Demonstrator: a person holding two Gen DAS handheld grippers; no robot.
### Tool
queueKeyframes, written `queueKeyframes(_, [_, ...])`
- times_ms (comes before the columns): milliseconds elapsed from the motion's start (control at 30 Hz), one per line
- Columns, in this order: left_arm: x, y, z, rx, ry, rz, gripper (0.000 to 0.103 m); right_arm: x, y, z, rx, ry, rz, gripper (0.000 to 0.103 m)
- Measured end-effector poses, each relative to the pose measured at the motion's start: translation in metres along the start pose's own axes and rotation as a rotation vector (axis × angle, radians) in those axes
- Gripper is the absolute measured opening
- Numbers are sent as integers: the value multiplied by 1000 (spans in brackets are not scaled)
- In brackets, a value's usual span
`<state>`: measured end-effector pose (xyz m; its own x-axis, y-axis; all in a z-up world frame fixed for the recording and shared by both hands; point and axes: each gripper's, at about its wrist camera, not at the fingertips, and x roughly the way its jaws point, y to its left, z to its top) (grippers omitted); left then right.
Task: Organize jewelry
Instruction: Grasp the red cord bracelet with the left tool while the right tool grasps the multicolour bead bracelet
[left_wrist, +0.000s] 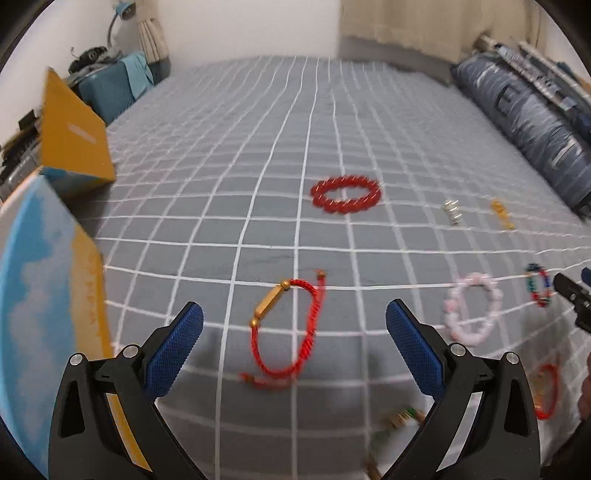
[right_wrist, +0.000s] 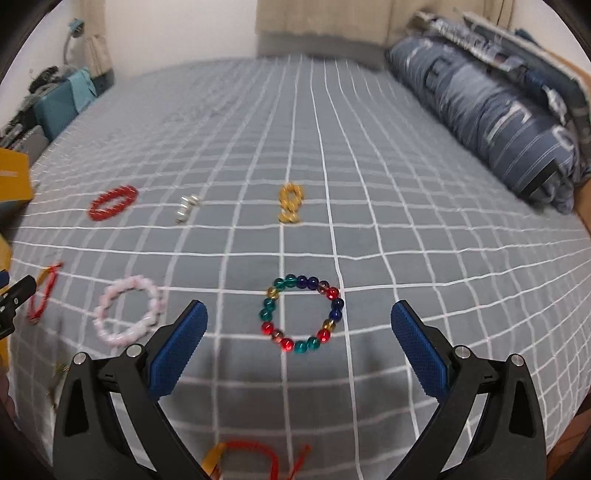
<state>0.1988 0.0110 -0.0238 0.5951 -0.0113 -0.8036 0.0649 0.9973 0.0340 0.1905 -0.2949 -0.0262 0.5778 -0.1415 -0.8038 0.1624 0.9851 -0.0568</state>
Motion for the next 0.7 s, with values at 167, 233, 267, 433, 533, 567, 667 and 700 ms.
queueKeyframes(167, [38, 8, -2, -24, 85, -3, 91, 39, 0, 0, 27, 86, 5, 96])
queueKeyframes(233, [41, 7, -5, -7, 84, 6, 91, 48, 1, -2, 26, 99, 4, 91])
queueKeyframes(267, [42, 6, -6, -1, 80, 12, 91, 52, 2, -2, 26, 108, 7, 86])
queueKeyframes(433, [44, 5, -9, -3, 68, 0, 81, 57, 9, -5, 6, 103, 25, 71])
queueKeyframes(533, [40, 5, -9, -10, 70, -10, 65, 56, 12, -4, -4, 106, 31, 58])
queueKeyframes(567, [38, 6, -9, -16, 69, -18, 61, 56, 13, -3, -2, 108, 33, 52])
queueKeyframes(667, [33, 10, -11, -42, 73, -28, 39, 56, 13, -1, 7, 114, 37, 39])
queueKeyframes(700, [32, 11, -10, -45, 77, -32, 28, 55, 14, -1, 6, 113, 36, 31])
